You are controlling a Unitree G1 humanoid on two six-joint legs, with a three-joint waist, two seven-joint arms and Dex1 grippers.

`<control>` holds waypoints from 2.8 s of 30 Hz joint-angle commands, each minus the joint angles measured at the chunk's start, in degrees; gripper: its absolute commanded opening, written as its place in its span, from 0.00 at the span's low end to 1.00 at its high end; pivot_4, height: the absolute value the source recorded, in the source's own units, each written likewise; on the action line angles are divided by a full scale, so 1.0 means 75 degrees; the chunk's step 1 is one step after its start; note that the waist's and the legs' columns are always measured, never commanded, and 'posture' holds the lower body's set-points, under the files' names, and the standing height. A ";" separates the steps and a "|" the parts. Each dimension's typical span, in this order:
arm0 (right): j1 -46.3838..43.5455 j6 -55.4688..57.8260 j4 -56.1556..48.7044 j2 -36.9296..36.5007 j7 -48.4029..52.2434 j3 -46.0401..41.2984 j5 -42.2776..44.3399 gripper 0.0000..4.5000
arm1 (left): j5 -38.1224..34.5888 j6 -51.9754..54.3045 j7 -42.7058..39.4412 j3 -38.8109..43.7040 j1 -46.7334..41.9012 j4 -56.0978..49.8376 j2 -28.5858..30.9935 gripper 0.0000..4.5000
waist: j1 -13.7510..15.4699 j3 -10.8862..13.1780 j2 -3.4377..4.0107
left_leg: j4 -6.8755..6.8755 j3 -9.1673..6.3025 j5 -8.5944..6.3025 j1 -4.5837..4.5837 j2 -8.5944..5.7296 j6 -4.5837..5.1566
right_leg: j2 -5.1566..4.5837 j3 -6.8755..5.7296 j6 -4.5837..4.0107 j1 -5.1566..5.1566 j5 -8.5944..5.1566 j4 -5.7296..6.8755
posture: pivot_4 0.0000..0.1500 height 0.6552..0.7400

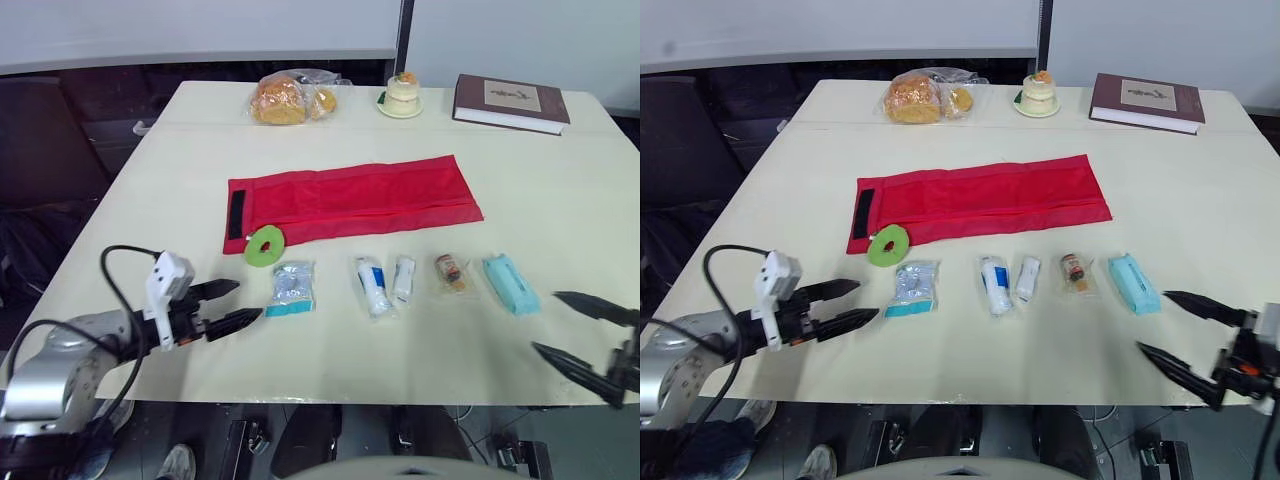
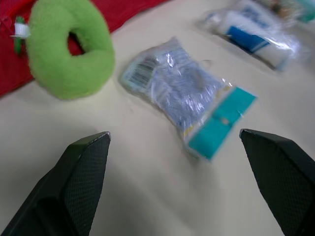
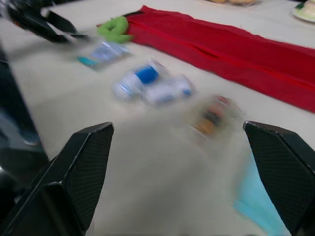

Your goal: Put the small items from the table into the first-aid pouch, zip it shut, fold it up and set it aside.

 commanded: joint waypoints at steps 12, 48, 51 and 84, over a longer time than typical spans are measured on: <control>-0.1476 0.0329 -0.1433 0.0022 -0.1655 0.1414 -0.0070 1.00 | -0.0636 0.2546 0.2020 -0.0395 -0.0761 -0.0907 -0.0773 0.84 | 0.0001 0.0000 -0.0010 | 0.0000 -0.0006 0.0001 0.0002 -0.0011 -0.0003 | 0.0001 -0.0003 0.0002 0.0002 0.0004 0.0004 | 1.00 0.87; -0.4388 0.2910 -0.1133 0.2343 -0.9102 0.3963 0.6680 1.00 | -0.5106 0.3130 0.3107 -0.0688 -0.3196 -0.1209 -0.3721 0.03 | -0.0032 0.0004 -0.0028 | 0.0006 -0.0006 0.0006 0.0001 -0.0034 -0.0006 | 0.0055 0.0005 -0.0009 -0.0001 0.0005 0.0025 | 1.00 0.87; -0.4338 0.2901 -0.1151 0.2132 -0.9065 0.3958 0.6837 1.00 | -0.5297 0.3078 0.3053 -0.0707 -0.3234 -0.1058 -0.3779 0.03 | -0.0034 0.0004 -0.0028 | 0.0006 -0.0006 0.0006 0.0003 -0.0030 -0.0006 | 0.0063 0.0006 -0.0009 -0.0002 0.0005 0.0026 | 1.00 0.87; -0.3473 0.2492 -0.1211 0.1275 -0.8725 0.3547 0.6527 0.01 | -0.3030 0.1581 0.1839 -0.1038 -0.2950 -0.0843 -0.1867 0.99 | -0.0024 0.0005 -0.0026 | 0.0004 -0.0002 0.0005 0.0000 -0.0026 -0.0005 | 0.0068 0.0007 -0.0010 -0.0004 0.0002 0.0020 | 1.00 0.87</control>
